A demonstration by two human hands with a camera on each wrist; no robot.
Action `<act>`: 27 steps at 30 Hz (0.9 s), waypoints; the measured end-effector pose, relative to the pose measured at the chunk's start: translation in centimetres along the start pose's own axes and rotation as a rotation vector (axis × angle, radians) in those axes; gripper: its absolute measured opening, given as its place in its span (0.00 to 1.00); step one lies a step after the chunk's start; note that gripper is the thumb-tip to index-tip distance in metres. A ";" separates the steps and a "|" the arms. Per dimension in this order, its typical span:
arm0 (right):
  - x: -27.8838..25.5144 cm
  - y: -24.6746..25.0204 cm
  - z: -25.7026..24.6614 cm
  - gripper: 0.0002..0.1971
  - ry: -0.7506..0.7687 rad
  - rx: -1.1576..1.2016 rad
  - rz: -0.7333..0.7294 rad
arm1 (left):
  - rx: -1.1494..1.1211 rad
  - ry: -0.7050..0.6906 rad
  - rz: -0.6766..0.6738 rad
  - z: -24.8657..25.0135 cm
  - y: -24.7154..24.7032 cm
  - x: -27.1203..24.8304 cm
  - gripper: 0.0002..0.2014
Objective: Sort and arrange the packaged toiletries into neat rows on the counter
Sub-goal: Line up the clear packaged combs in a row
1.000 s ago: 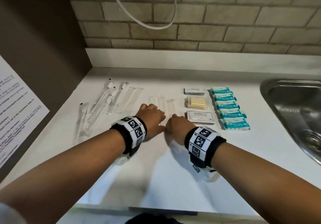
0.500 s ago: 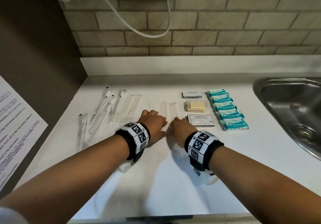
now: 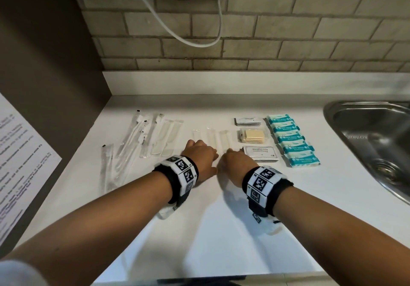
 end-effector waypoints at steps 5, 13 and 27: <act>0.1 0.0 0.2 0.21 0.000 0.002 0.040 | 0.001 -0.007 0.003 -0.1 -0.1 0.1 0.15; 0.2 -0.2 0.7 0.18 0.006 0.048 0.096 | 0.009 -0.012 -0.010 -0.1 -0.2 0.5 0.16; 0.3 0.0 0.6 0.19 0.000 0.048 0.123 | -0.029 0.022 -0.046 -0.5 -0.2 0.4 0.19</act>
Point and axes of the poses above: each hand's wrist, its own x-axis towards the middle knuckle, its own y-axis out of the back of the hand, z = x × y, the point moved 4 cm from there along x, towards the middle knuckle, and after that the axes turned 14 degrees about z, right-handed, at the moved point
